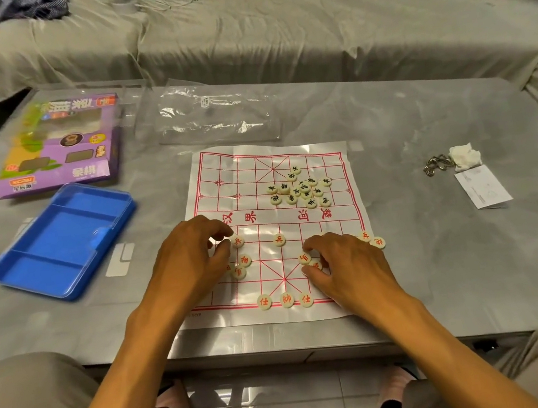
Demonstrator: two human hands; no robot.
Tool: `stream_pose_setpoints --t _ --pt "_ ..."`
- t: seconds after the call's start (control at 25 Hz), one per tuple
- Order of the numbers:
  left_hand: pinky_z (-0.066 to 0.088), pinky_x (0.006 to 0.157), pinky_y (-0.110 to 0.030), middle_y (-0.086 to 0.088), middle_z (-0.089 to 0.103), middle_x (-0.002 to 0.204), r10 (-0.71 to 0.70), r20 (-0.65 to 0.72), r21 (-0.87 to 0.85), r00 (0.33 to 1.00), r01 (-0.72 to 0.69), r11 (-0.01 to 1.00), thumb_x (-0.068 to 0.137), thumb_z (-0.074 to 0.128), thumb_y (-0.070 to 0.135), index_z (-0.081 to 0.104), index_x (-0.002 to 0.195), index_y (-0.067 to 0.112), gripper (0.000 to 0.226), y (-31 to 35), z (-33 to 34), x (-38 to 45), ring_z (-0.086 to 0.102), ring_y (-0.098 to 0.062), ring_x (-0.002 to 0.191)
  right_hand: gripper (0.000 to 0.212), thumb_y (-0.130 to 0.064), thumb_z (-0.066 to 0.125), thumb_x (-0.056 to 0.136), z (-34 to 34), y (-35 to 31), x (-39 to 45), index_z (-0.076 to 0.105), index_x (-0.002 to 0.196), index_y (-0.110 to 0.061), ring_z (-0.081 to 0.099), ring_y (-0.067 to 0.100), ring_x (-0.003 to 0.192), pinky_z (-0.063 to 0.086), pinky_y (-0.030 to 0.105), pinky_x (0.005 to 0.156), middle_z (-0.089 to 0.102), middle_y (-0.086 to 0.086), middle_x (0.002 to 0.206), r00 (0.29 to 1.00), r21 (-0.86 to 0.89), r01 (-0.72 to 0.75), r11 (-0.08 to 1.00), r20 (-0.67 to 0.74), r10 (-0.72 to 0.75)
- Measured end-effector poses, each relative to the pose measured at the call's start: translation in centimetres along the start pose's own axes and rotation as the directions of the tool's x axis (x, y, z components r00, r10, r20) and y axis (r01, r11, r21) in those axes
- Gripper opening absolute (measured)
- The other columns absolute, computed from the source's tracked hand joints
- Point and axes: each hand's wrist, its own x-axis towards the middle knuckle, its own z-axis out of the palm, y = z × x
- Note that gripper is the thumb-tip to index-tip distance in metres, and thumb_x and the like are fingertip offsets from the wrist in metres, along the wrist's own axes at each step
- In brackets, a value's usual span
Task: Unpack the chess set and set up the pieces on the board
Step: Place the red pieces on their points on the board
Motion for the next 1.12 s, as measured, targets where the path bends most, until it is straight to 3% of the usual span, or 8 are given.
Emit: stream_pose_setpoints --t 0.2,0.56,0.76,1.0,1.12 --pt "0.049 0.080 -0.028 0.003 0.065 0.107 -0.018 -0.042 -0.027 0.999 0.016 1.000 0.091 0.059 0.024 0.067 0.107 0.023 0.019 -0.3 -0.7 0.0 0.057 -0.010 0.088 0.032 -0.049 0.050 0.092 -0.1 -0.5 1.0 0.057 0.118 -0.030 0.059 0.013 0.100 0.047 0.025 0.084 0.063 -0.007 0.116 1.000 -0.021 0.010 1.000 -0.010 -0.010" --pt "0.051 0.077 -0.033 0.006 0.062 0.102 -0.150 -0.109 -0.029 0.983 0.148 0.989 0.092 0.058 0.026 0.066 0.108 0.024 0.018 -1.4 -2.3 0.3 0.057 -0.013 0.087 0.031 -0.047 0.052 0.093 -0.7 -0.7 2.0 0.059 0.119 -0.033 0.062 0.015 0.096 0.046 0.023 0.080 0.066 -0.007 0.114 0.996 -0.038 0.075 0.996 0.046 -0.073" --pt "0.051 0.077 -0.032 0.005 0.064 0.105 -0.197 -0.010 0.001 0.980 0.197 0.980 0.090 0.061 0.030 0.064 0.112 0.027 0.022 -2.1 -2.3 0.5 0.059 -0.014 0.087 0.030 -0.045 0.061 0.087 -1.7 -1.8 2.0 0.064 0.114 -0.033 0.063 0.014 0.095 0.050 0.029 0.085 0.069 -0.007 0.110 0.999 0.045 0.043 0.998 -0.008 -0.043" --pt "0.053 0.081 -0.035 0.002 0.066 0.109 -0.236 -0.020 -0.006 0.972 0.236 0.972 0.092 0.059 0.029 0.063 0.115 0.023 0.024 -2.1 -2.8 0.4 0.062 -0.016 0.089 0.029 -0.043 0.062 0.083 0.0 -8.9 3.6 0.068 0.109 -0.030 0.063 0.015 0.084 0.047 0.025 0.074 0.072 -0.004 0.097 0.962 0.125 0.273 0.954 -0.067 -0.266" --pt "0.054 0.081 -0.034 0.001 0.067 0.108 -0.198 -0.021 -0.001 0.980 0.198 0.980 0.091 0.059 0.029 0.064 0.114 0.023 0.024 -1.9 -2.5 0.2 0.063 -0.015 0.086 0.025 -0.037 0.058 0.086 1.6 -11.2 4.4 0.069 0.105 -0.026 0.063 0.018 0.080 0.046 0.024 0.073 0.071 -0.001 0.095 0.951 0.095 0.309 0.946 -0.045 -0.306"
